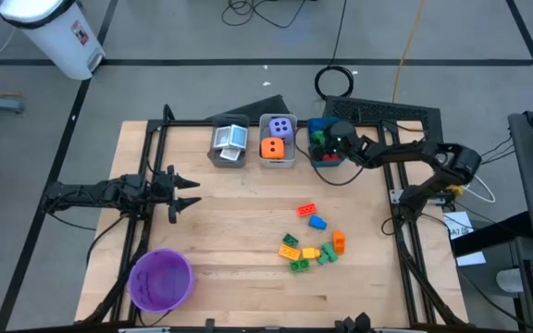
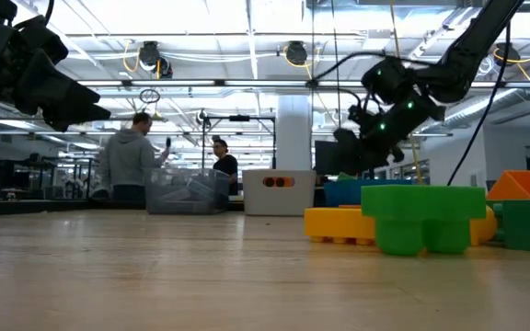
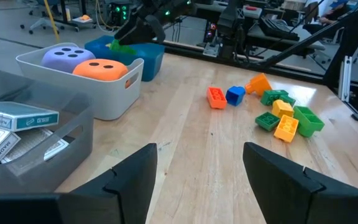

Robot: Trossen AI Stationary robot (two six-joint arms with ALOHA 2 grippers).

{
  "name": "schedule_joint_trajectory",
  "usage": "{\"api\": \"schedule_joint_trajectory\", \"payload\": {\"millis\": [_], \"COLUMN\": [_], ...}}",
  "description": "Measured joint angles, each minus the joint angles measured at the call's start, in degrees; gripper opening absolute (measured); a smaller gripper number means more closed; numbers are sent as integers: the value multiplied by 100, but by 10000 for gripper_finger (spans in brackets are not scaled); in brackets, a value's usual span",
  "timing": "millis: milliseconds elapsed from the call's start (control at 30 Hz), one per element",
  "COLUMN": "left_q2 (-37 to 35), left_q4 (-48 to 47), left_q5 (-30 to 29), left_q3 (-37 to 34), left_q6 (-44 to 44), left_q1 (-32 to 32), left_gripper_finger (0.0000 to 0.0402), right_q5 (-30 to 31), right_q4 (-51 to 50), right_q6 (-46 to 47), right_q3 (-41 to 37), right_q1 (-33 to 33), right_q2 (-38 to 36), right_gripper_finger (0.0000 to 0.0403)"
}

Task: Pick & Place Toys
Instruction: Put the green game piece into the blue bin, then put the orange game piece into the blue bin

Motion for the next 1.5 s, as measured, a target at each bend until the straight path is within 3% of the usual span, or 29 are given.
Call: {"api": "schedule_joint_trajectory", "payload": {"millis": [367,533,633,933,1500], "left_q2": [0,0,0,0,2], "left_q4": [0,0,0,0,0], "left_q5": [0,0,0,0,0], "left_q3": [0,0,0,0,-2], "left_q6": [0,0,0,0,0], "left_q1": [2,1,0,2,1], "left_gripper_finger": [246,246,246,246,246], "right_q5": [-88,-1223,-1565,-1690,-1614], "right_q4": [-710,-847,-846,-1251,-1616], "right_q6": [-478,-393,-348,-350,-698], "right_q3": [0,2,4,9,7], "right_q1": [1150,1892,2422,3623,3496], "right_q2": [-1278,-1578,-1595,-981,406], "right_gripper_finger": [275,274,272,273,274]}}
